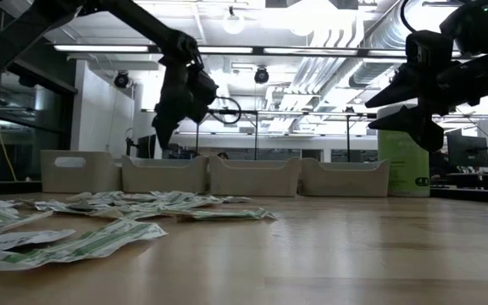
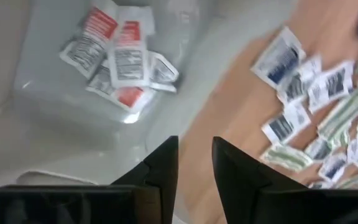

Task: Pick & Place First Aid Supplies
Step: Put the gray towelette pack into the middle right gray bin

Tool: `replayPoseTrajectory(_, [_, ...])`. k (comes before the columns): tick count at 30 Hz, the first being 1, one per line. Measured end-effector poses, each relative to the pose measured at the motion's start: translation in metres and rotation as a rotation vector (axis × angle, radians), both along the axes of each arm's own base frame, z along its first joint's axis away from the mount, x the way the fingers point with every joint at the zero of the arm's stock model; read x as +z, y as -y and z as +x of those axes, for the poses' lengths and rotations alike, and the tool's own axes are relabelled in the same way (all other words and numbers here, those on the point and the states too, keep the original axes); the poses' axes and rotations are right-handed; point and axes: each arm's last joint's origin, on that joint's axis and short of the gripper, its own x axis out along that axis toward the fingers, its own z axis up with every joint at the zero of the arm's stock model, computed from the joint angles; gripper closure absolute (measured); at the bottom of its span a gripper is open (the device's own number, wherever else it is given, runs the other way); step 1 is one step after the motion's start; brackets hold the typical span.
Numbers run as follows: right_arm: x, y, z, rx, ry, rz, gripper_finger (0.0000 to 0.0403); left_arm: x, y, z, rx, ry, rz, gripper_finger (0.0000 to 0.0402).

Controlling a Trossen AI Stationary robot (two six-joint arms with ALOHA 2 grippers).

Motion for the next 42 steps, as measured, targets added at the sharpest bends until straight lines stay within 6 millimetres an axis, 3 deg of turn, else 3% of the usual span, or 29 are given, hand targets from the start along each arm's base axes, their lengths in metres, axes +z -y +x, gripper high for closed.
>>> replayPoseTrajectory(9, [0.000, 0.000, 0.000, 0.005, -0.008, -0.015, 0.0219, 0.017, 0.047, 0.029, -0.200, 0.042, 0.024, 0.0324])
replayPoseTrajectory(19, [-0.001, 0.000, 0.000, 0.005, -0.010, -0.015, 0.0219, 0.011, 0.111, 0.066, -0.377, 0.044, 0.008, 0.0326])
replayPoseTrajectory(23, [-0.001, 0.000, 0.000, 0.012, -0.010, -0.013, 0.0219, 0.000, 0.137, 0.064, -0.422, 0.047, -0.011, 0.0326])
replayPoseTrajectory(28, [-0.001, 0.000, 0.000, 0.015, -0.019, -0.010, 0.0219, -0.024, 0.157, 0.045, -0.379, 0.097, 0.029, 0.0326])
replayPoseTrajectory(34, [-0.002, 0.000, -0.001, 0.016, -0.023, -0.009, 0.0219, -0.040, 0.163, 0.027, -0.339, 0.162, 0.140, 0.0326])
replayPoseTrajectory(42, [-0.003, -0.001, -0.001, 0.018, -0.033, -0.007, 0.0219, -0.071, 0.162, 0.025, -0.359, 0.243, 0.223, 0.0316])
